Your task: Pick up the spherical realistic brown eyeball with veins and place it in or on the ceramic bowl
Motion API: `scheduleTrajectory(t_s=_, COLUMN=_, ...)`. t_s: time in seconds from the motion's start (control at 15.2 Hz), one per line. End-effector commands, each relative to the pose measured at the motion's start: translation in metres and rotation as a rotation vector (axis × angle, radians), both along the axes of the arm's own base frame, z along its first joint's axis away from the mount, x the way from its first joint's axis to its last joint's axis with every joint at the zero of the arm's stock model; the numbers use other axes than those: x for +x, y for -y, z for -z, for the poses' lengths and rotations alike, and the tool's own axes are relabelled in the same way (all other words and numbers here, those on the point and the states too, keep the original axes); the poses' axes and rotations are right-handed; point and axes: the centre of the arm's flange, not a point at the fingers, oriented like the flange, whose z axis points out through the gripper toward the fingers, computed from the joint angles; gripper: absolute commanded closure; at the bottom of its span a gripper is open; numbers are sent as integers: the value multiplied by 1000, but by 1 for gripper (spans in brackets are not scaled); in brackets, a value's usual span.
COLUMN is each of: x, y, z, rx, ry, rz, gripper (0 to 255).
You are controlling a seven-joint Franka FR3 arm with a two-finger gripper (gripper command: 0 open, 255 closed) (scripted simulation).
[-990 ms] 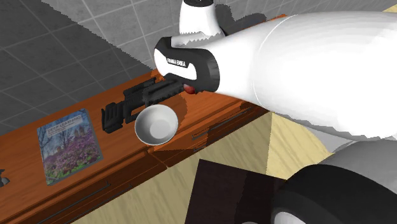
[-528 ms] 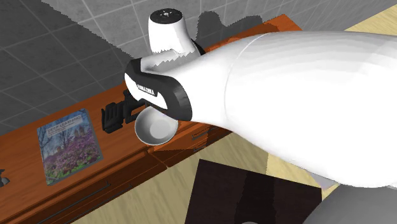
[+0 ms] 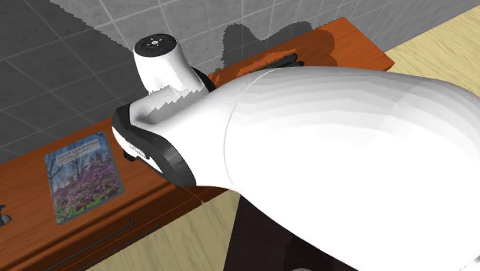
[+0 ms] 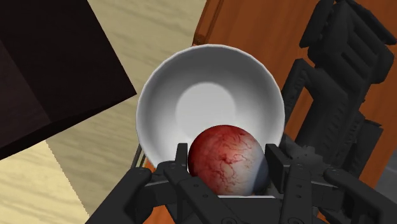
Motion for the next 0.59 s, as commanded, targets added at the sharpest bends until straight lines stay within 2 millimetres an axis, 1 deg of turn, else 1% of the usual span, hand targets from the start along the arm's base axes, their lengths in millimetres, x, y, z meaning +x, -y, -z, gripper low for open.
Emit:
scheduleTrajectory(t_s=0.0, x=-5, y=-3, z=9, rx=0, ry=0, rz=1, gripper=255)
scheduleTrajectory(t_s=0.53, x=-5, y=-3, z=51, rx=0, ry=0, rz=1, gripper=255)
